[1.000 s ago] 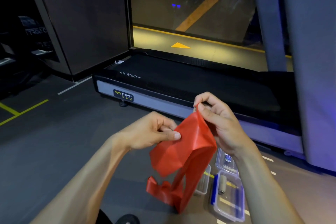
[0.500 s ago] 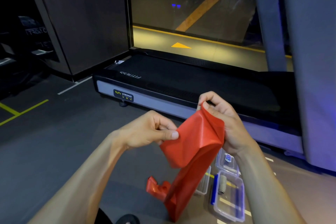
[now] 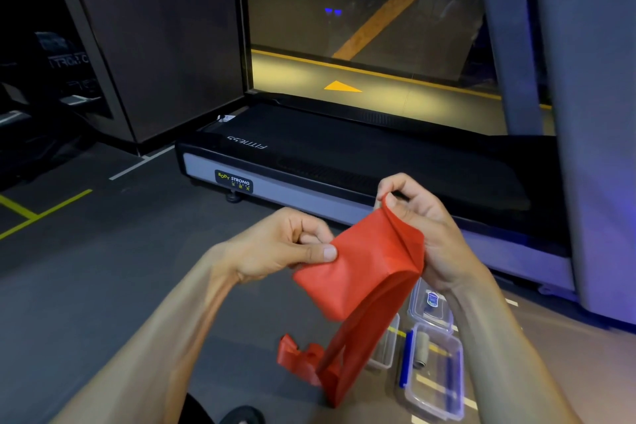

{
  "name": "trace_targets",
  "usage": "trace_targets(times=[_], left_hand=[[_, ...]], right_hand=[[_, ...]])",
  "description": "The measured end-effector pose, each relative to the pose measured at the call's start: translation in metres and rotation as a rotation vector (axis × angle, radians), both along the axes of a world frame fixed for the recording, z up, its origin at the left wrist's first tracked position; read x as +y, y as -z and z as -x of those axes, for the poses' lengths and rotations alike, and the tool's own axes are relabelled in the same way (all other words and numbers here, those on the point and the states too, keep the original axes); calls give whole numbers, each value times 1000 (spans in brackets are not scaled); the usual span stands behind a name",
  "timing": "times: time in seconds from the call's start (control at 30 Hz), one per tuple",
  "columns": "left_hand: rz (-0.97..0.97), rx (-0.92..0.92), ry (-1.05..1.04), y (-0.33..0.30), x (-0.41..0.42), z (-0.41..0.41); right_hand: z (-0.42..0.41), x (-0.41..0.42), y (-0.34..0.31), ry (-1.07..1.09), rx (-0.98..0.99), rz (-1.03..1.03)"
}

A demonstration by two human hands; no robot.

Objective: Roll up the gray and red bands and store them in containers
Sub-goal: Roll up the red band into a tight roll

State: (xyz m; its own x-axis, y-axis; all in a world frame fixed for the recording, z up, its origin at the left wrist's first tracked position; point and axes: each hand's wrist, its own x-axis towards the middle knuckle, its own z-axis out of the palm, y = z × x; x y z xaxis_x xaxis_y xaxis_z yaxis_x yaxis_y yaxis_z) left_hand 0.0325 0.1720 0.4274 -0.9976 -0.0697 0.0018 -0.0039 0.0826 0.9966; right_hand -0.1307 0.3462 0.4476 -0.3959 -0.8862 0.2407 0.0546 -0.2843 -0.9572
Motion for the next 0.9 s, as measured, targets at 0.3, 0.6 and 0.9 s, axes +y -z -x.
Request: trace_targets(times=[0.3,0.6,0.9], left_hand=[[-54,83,16,-1,-2,-1],[135,-87,28,3,-8,-3],[233,-117,45,1,-4,-1]], right_hand=[[-21,-13,12,-220,132,-62],[-8,-9,12,-105,469,-254],[-4,-7,10,-45,207,-98]])
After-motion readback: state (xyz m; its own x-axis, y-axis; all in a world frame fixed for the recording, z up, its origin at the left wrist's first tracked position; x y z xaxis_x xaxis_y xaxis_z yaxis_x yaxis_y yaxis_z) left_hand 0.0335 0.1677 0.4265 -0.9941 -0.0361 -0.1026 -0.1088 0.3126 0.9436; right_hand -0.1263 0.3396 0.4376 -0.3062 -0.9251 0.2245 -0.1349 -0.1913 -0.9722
